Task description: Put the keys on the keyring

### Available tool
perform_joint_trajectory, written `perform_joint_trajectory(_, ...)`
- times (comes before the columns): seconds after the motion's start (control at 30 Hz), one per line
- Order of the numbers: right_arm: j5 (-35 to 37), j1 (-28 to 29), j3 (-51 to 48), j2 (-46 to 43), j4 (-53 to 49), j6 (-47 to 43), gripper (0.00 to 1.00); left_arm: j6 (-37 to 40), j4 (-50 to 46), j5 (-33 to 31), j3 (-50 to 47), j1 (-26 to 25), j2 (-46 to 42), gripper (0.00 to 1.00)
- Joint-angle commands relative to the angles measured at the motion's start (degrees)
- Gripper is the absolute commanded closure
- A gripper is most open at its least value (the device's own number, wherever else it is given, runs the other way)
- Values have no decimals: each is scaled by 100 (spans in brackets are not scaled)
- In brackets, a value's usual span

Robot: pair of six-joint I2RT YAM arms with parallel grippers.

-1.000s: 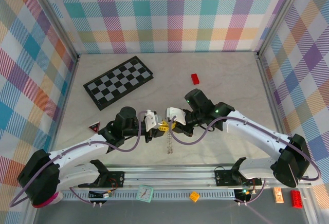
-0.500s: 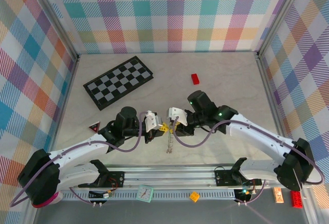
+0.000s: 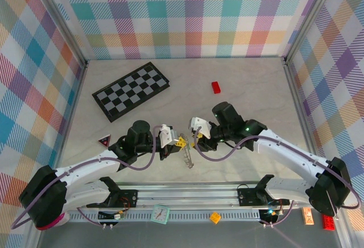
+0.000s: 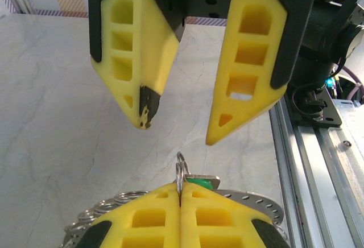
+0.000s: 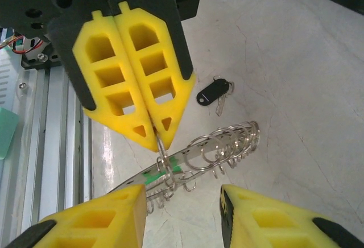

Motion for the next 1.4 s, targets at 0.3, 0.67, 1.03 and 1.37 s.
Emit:
perform_joint_trajectory(0.3, -318, -2, 145, 329, 77, -158, 81, -34, 462, 62, -36, -31, -129, 100)
perform_joint_trajectory(0.67, -242, 1, 169, 421, -203, -348, 98, -25, 499, 122, -27, -29, -198, 100)
perform_joint_trajectory(1.03, -360, -8, 328, 622, -140, -291, 89, -43, 657, 0, -71, -33, -211, 100)
perform_joint_trajectory(1.37, -167, -10, -309, -39, 131, 66, 61, -456, 1180, -241, -287, -32, -177, 100)
